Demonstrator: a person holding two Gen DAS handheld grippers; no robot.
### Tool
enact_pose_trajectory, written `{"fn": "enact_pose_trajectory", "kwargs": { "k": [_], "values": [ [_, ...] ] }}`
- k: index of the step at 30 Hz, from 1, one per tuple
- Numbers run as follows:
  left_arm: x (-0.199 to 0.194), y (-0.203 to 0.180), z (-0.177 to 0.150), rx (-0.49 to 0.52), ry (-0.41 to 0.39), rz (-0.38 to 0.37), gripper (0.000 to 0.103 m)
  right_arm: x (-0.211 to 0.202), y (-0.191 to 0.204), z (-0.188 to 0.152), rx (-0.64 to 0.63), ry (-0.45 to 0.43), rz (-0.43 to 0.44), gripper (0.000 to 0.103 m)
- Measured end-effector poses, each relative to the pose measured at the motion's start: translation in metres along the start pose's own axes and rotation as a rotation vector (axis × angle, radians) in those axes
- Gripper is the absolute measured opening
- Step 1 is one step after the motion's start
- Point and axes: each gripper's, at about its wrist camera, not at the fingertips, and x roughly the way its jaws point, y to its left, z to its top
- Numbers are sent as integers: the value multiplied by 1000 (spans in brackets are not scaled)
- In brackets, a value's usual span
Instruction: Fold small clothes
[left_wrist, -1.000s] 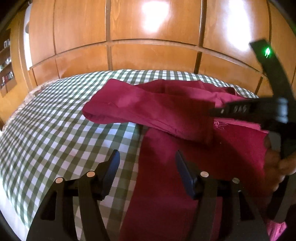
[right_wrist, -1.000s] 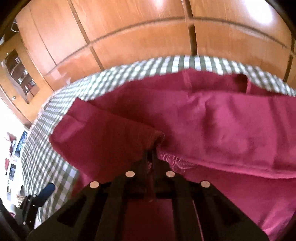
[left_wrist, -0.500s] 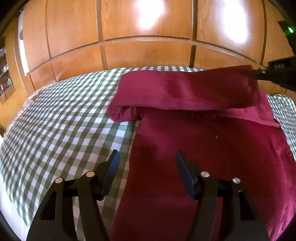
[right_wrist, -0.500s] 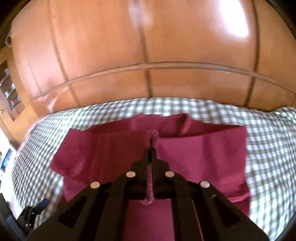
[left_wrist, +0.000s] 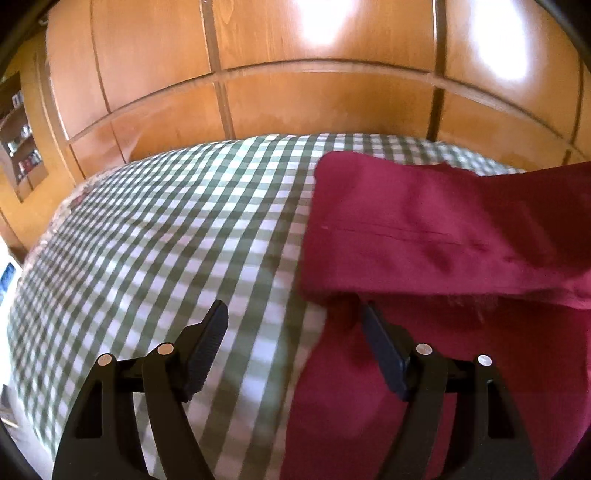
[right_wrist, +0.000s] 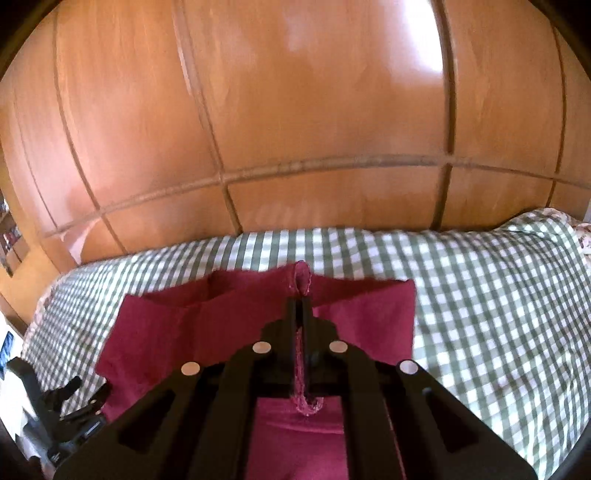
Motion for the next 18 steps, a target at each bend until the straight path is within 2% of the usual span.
{"fn": "enact_pose_trajectory", "kwargs": {
  "k": [4, 6, 9, 12, 14, 17, 18],
  "values": [
    [22, 1, 5, -15, 54, 2, 74, 7, -30, -7, 46, 15, -62, 2],
    [32, 9, 0, -65, 93, 0, 74, 25, -51, -23, 77, 71, -113, 2],
    [34, 18, -6, -114, 106, -17, 76, 57, -79, -53, 140, 176, -146, 2],
    [28, 22, -9, -126, 100, -19, 76, 68, -93, -72, 187, 204, -141, 3],
    [15, 26, -12, -139, 63, -29, 76, 62, -101, -76, 231, 191, -138, 9],
    [-7, 31, -12, -143, -29, -33, 76, 36, -104, -75, 247, 131, -155, 35],
    [-19, 31, -11, -141, -76, -44, 76, 26, -103, -74, 241, 109, -154, 35]
  ]
}}
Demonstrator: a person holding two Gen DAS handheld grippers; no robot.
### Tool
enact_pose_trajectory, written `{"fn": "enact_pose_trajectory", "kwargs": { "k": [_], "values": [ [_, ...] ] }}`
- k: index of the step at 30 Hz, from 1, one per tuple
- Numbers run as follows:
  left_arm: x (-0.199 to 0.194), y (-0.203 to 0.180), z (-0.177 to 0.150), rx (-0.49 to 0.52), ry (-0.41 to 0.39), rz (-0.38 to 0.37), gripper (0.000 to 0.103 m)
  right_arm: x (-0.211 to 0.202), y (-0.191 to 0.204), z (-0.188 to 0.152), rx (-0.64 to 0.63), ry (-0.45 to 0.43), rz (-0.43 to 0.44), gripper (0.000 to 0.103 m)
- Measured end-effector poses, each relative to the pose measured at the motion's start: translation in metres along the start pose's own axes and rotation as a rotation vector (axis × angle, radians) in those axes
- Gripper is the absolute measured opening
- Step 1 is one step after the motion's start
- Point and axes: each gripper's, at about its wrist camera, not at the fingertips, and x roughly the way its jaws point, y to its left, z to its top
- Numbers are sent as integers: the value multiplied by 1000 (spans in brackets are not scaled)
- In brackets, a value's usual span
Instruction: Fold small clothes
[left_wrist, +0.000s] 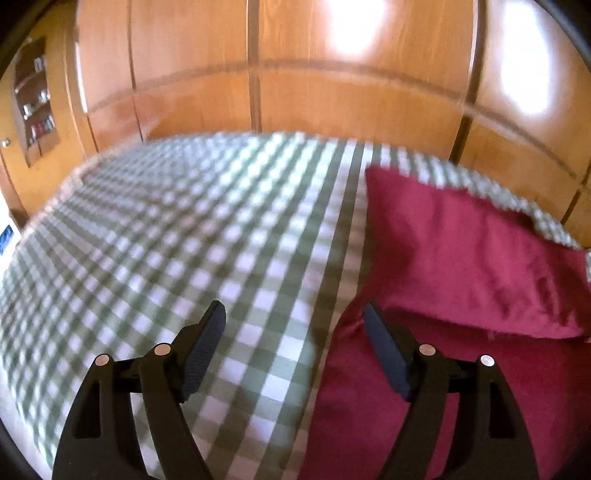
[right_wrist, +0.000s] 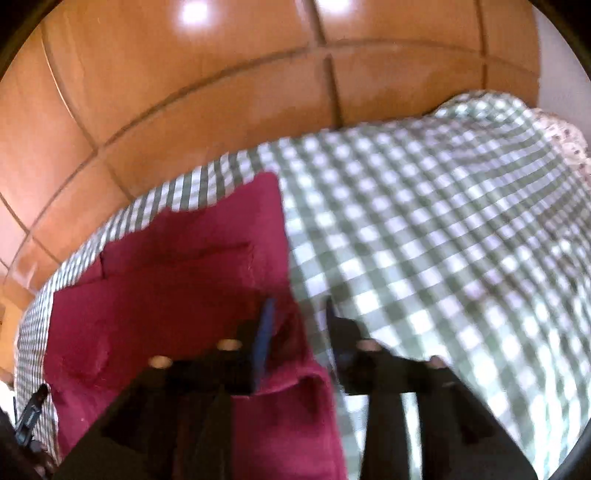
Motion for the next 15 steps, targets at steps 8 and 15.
{"fn": "enact_pose_trajectory", "kwargs": {
  "k": [8, 15],
  "values": [
    [-5, -54, 31, 120, -63, -155, 80, -12, 72, -12, -218, 4, 99, 46],
    [47, -91, 41, 184, 34, -187, 73, 51, 84, -10, -228, 103, 0, 49]
  ]
}}
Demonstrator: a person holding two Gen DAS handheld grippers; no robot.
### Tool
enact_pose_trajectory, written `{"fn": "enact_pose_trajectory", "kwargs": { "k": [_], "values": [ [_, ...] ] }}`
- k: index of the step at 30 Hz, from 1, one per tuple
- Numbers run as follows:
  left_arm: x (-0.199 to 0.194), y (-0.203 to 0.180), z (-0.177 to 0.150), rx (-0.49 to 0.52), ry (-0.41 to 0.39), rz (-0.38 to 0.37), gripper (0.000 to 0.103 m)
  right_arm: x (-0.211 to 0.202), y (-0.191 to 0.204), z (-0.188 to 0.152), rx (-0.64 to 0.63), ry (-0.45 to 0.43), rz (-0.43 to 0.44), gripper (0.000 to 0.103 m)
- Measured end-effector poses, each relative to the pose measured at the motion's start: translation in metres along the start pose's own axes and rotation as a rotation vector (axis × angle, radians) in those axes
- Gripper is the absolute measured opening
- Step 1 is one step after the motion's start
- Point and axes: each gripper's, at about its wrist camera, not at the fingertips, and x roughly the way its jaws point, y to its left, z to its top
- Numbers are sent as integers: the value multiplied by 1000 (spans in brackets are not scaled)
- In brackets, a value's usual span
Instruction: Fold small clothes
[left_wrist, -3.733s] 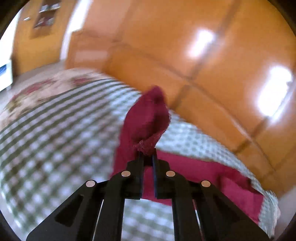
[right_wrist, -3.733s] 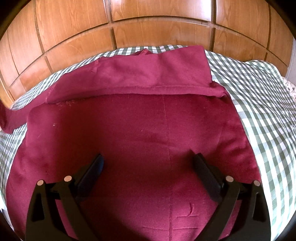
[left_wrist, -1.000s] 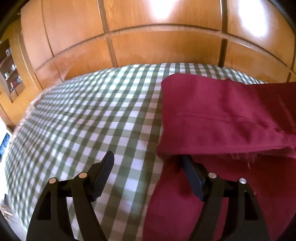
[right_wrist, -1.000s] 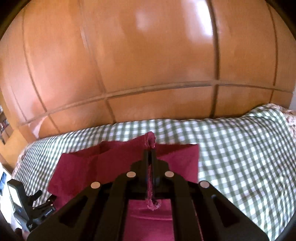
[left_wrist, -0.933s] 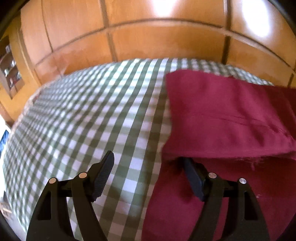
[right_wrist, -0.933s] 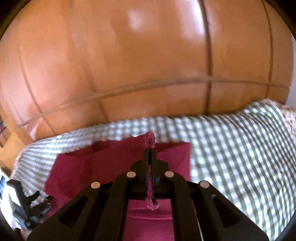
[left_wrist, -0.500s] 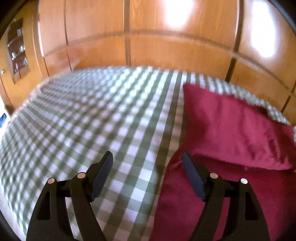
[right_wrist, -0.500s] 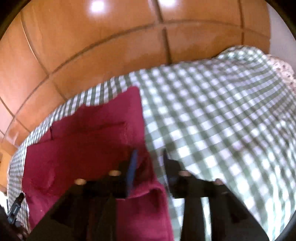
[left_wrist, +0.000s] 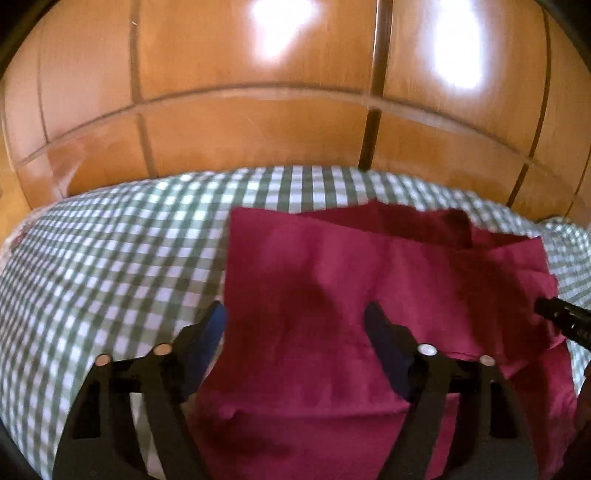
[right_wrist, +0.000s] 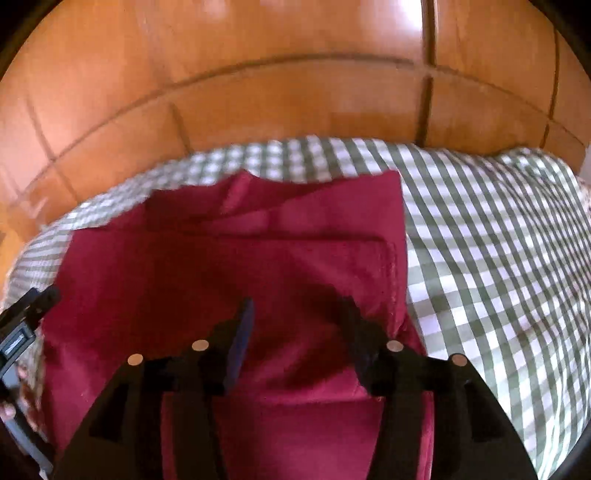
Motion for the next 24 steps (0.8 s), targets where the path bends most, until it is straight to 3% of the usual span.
{"fn": "enact_pose_trajectory", "kwargs": {
  "k": [3, 7, 11, 15, 17, 24],
  "values": [
    [34, 8, -6, -7, 83, 49, 70, 17, -2, 0, -11, -20, -16, 51],
    [33, 24, -12, -101, 89, 11, 73, 23, 8, -7, -65, -75, -72, 53],
    [5, 25, -18, -105, 38, 71, 75, 21, 6, -6, -69, -79, -73, 56],
    [-26, 26, -28, -90, -11, 77, 81, 5, 9, -12, -83, -76, -60, 80],
    [-43, 27, -37, -82, -23, 70, 81, -7, 12, -20, -95, -82, -64, 86],
    [-78, 35, -79, -45, -17, 55, 81, -32, 0, -47, -58, -29, -41, 93]
  ]
}}
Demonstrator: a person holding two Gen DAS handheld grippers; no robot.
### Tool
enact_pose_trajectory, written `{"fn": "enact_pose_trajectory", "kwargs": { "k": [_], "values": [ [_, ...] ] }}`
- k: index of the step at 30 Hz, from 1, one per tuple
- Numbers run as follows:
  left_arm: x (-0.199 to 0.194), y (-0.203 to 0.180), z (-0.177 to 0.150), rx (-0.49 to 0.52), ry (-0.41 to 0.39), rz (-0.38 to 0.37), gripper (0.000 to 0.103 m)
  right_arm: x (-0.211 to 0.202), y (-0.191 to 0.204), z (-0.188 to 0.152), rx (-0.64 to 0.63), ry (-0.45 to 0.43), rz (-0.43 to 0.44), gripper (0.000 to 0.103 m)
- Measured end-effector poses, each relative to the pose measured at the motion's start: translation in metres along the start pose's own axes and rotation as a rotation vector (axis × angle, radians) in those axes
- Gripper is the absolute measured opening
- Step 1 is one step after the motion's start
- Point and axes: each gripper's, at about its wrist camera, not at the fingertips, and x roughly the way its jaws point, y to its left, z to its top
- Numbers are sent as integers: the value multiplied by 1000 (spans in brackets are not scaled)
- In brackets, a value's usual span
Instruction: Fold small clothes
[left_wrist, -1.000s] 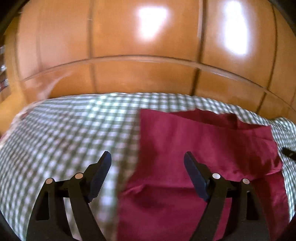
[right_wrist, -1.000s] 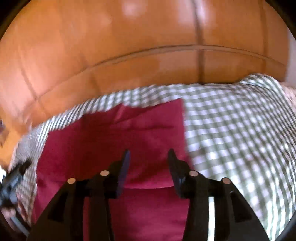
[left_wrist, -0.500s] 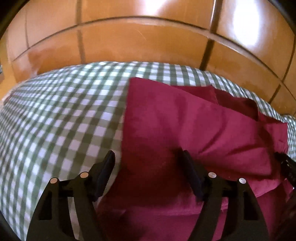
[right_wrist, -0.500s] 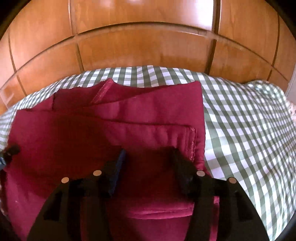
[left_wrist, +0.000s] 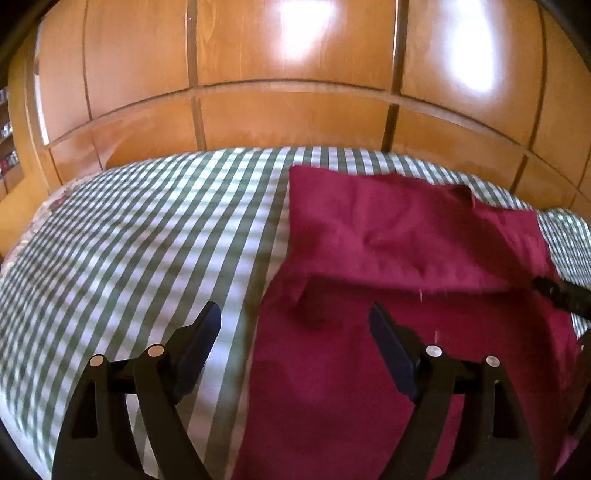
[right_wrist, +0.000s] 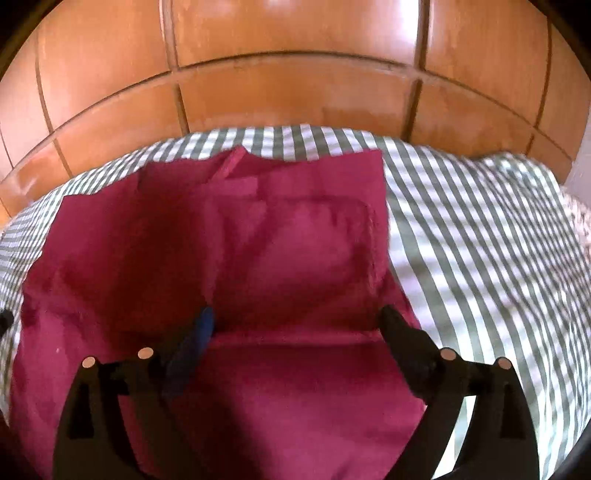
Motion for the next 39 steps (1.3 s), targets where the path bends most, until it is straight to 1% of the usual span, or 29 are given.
{"fn": "enact_pose_trajectory", "kwargs": {
  "k": [5, 10, 14, 18, 20, 22, 24, 25, 26, 27, 28, 29, 30, 31, 32, 33, 34, 37, 39],
  "values": [
    [-17, 10, -34, 29, 37, 10, 81, -18, -22, -26, 18, 35, -40, 93],
    [-31, 28, -64, 11, 96, 0, 81, -35, -52, -63, 72, 87, -39, 93],
    [-43, 42, -83, 0, 137, -26, 81, -57, -70, -97, 96, 114, 5, 94],
    [-61, 52, -101, 10, 170, -77, 81, -84, -74, -127, 80, 130, 53, 94],
    [-71, 55, -110, 12, 187, -104, 74, -96, -75, -142, 74, 143, 75, 93],
    [-81, 55, -119, 36, 203, -125, 70, -108, -75, -156, 70, 160, 99, 90],
    [-88, 55, -126, 49, 217, -144, 66, -120, -75, -172, 62, 192, 118, 80],
    [-92, 55, -129, 50, 224, -157, 63, -124, -74, -178, 58, 201, 122, 77],
    [-94, 55, -132, 52, 232, -170, 61, -130, -73, -187, 51, 217, 133, 69],
    [-97, 55, -135, 50, 241, -189, 56, -133, -73, -192, 52, 231, 144, 59],
    [-99, 56, -137, 43, 246, -206, 49, -137, -73, -198, 56, 247, 155, 53],
    [-101, 56, -139, 34, 250, -226, 37, -140, -71, -205, 54, 274, 175, 41],
    [-101, 57, -139, 30, 255, -249, 28, -141, -70, -208, 49, 287, 187, 28],
    [-102, 56, -139, 28, 266, -283, 12, -141, -68, -210, 45, 303, 207, 21],
    [-104, 56, -138, 31, 269, -301, 9, -144, -66, -210, 49, 314, 240, 10],
    [-106, 56, -136, 30, 263, -318, 8, -146, -65, -208, 53, 307, 252, 10],
    [-110, 57, -131, 19, 256, -355, 8, -149, -64, -204, 60, 293, 270, 10],
    [-120, 63, -115, -19, 227, -429, 8, -158, -68, -182, 122, 226, 338, 9],
    [-124, 67, -98, -59, 198, -481, 8, -161, -71, -161, 168, 171, 381, 9]
  ]
}}
